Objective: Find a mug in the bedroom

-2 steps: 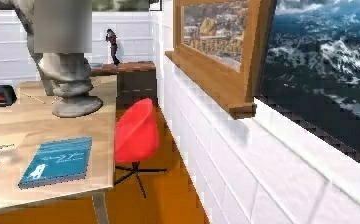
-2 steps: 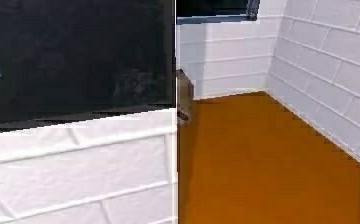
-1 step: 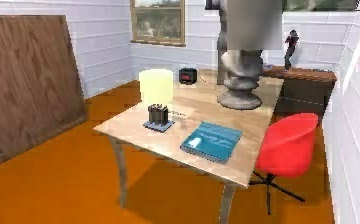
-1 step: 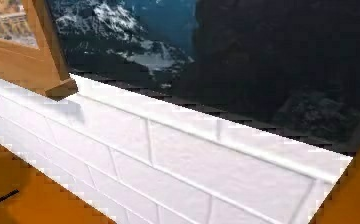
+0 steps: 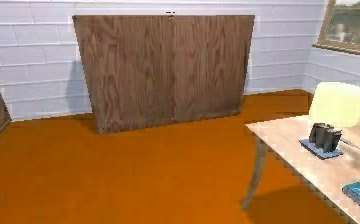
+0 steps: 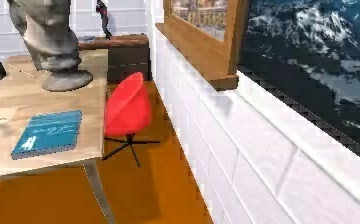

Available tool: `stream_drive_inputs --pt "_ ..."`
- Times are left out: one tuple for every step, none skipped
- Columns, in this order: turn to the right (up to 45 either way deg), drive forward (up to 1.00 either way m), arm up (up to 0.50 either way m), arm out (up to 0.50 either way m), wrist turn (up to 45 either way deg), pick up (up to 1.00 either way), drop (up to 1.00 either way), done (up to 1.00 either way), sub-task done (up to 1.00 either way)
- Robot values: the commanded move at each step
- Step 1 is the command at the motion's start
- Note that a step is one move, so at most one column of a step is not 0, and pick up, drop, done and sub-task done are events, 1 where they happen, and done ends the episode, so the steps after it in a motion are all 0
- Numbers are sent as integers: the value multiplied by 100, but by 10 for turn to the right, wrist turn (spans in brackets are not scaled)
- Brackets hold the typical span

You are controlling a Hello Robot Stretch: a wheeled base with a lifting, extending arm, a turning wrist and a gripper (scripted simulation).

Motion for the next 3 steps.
stream_drive_inputs --pt "-390 0 0 0 0 0 0 0 0" --pt "0 100 0 0 0 0 0 0 0" --pt "0 100 0 0 0 0 0 0 0"
